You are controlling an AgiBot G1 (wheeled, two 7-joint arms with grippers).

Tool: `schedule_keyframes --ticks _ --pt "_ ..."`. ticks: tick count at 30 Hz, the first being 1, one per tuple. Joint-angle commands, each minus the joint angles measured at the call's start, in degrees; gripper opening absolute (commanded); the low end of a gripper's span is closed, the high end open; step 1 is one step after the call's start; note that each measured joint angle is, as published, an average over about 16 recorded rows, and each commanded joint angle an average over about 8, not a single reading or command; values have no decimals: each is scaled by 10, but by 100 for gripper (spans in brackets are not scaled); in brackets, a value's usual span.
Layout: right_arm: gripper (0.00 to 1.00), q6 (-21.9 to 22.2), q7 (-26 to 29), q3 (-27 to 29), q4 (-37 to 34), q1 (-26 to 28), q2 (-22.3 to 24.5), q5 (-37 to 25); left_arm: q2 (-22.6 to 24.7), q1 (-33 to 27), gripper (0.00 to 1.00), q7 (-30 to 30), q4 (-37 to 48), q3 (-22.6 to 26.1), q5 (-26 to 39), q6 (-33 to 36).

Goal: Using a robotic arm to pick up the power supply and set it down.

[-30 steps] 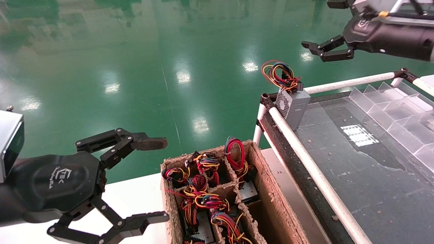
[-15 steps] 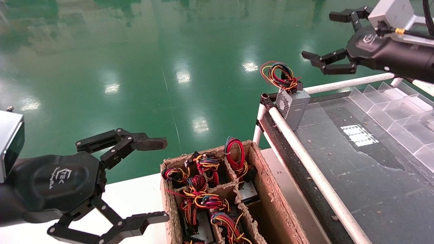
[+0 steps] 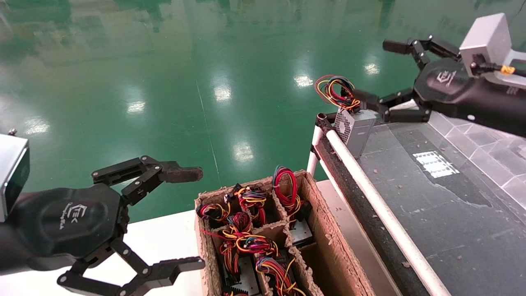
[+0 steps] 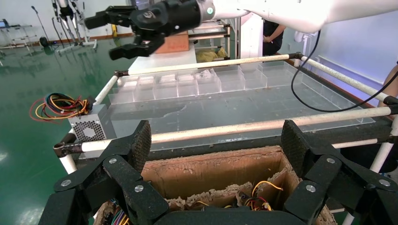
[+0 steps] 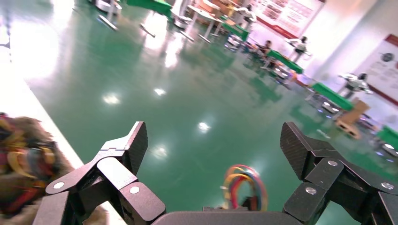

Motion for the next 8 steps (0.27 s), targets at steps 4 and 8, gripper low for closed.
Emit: schedule_keyframes --ticks 4,8 --pt "100 -16 48 5 65 -46 21 34 0 0 100 0 0 0 0 0" --pt "100 -24 72 8 98 -69 31 51 0 0 100 0 0 0 0 0"
